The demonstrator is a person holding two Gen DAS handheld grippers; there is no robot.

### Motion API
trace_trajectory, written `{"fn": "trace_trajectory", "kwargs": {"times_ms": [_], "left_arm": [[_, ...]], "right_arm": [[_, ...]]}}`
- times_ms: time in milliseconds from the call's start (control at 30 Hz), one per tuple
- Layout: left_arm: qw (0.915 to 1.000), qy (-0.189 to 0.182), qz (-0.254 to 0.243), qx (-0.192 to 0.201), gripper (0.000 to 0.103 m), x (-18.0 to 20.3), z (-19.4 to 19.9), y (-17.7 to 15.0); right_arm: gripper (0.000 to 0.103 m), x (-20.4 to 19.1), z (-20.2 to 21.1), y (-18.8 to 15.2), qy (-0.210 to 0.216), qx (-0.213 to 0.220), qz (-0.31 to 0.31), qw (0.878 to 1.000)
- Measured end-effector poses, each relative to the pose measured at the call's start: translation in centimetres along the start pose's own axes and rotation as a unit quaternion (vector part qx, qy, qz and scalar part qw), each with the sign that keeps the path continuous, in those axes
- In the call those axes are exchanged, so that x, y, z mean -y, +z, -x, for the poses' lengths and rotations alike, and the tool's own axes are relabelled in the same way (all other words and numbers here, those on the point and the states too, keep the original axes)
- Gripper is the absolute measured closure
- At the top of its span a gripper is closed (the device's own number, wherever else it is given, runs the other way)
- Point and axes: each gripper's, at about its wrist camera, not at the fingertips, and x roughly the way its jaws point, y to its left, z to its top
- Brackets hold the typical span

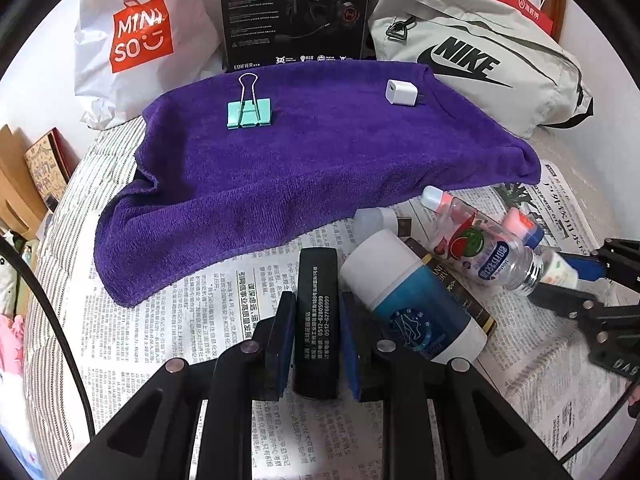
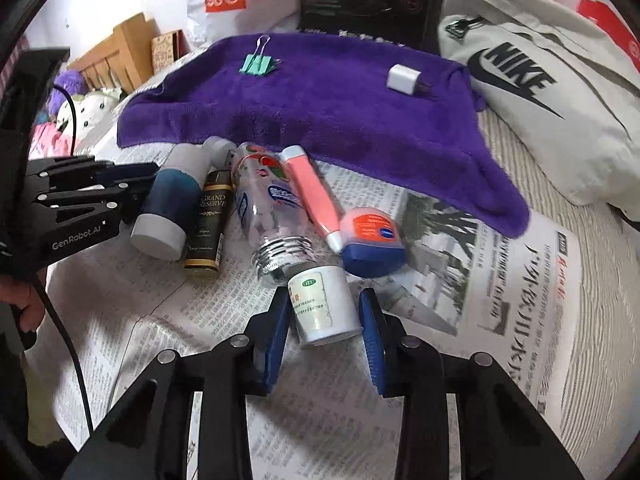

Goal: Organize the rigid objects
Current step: 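Grasp the black rectangular case with the left tool while the right tool grasps the white jar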

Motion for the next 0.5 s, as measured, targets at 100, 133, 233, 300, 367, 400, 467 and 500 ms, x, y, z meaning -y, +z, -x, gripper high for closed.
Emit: {"fn": "trace_trajectory", "kwargs": {"times_ms": [100, 133, 233, 300, 367, 400, 467, 500], "left_arm": [[1.0, 0.005, 0.001, 0.004, 0.082, 0.2, 0.0, -0.1], [0.9999, 0.009, 0.0, 0.006, 0.082, 0.3, 0.1, -0.1], [0.9999, 0.006, 0.002, 0.01, 0.082, 0.2, 0.1, -0.3], [1.0, 0.0, 0.003, 0.007, 0.082, 0.1, 0.2, -0.4], [1.0, -0.001, 0.0, 0.004, 0.082, 0.0, 0.4, -0.5], [1.0, 0.0, -0.002, 0.004, 0.082, 0.1, 0.4, -0.5], [1.0, 0.001, -0.002, 0.002, 0.082, 0.1, 0.4, -0.6], [1.0, 0.004, -0.002, 0.002, 0.082, 0.2, 0.4, -0.6]], "right_arm": [[0.068, 1.5, 0.8, -0.5, 0.019, 0.005, -0.041, 0.999], [0.068, 1.9, 0.7, -0.6, 0.021, 0.002, -0.052, 0.998], [0.068, 2.2, 0.2, -1.0, 0.014, -0.002, -0.06, 0.998], [0.068, 2.1, 0.3, -1.1, 0.013, 0.0, -0.062, 0.998], [0.068, 2.1, 0.4, -1.2, 0.013, 0.003, -0.067, 0.998], [0.068, 2.0, 0.4, -1.3, 0.012, 0.004, -0.068, 0.998], [0.068, 2.0, 0.5, -1.5, 0.009, 0.008, -0.067, 0.998], [0.067, 1.9, 0.5, -1.6, 0.007, 0.01, -0.066, 0.998]]}}
